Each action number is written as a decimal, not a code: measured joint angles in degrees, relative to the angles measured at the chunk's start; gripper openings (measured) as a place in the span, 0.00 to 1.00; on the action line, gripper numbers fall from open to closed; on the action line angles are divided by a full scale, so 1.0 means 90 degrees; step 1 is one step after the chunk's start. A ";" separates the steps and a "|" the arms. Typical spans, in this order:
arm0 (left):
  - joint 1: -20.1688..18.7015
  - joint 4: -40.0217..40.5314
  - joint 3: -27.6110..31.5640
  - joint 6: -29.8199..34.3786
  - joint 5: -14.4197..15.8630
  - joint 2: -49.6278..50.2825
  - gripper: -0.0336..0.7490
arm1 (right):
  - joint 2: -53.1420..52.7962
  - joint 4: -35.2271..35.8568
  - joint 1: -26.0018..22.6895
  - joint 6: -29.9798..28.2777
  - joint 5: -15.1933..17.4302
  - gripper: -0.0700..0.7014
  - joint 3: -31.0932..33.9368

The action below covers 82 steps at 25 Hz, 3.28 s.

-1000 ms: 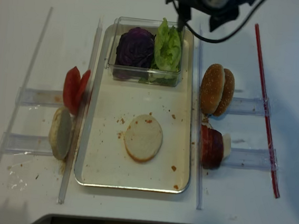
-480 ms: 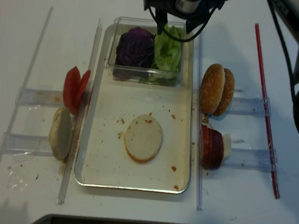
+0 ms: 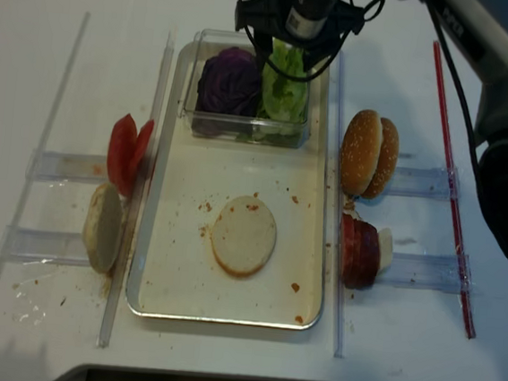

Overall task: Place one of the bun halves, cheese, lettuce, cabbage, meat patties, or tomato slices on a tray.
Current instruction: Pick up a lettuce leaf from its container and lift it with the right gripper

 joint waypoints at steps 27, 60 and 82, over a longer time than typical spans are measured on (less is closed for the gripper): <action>0.0000 0.0000 0.0000 0.0000 0.0000 0.0000 0.41 | 0.0708 -0.0191 0.0029 -0.0020 -0.0363 0.78 -0.0014; 0.0000 0.0000 0.0000 0.0000 0.0000 0.0000 0.41 | 0.0874 -0.0286 0.0033 -0.0056 0.0307 0.16 -0.0614; 0.0000 0.0000 0.0000 0.0000 0.0000 0.0000 0.41 | 0.0126 0.0174 0.0056 -0.0100 0.0439 0.15 -0.1080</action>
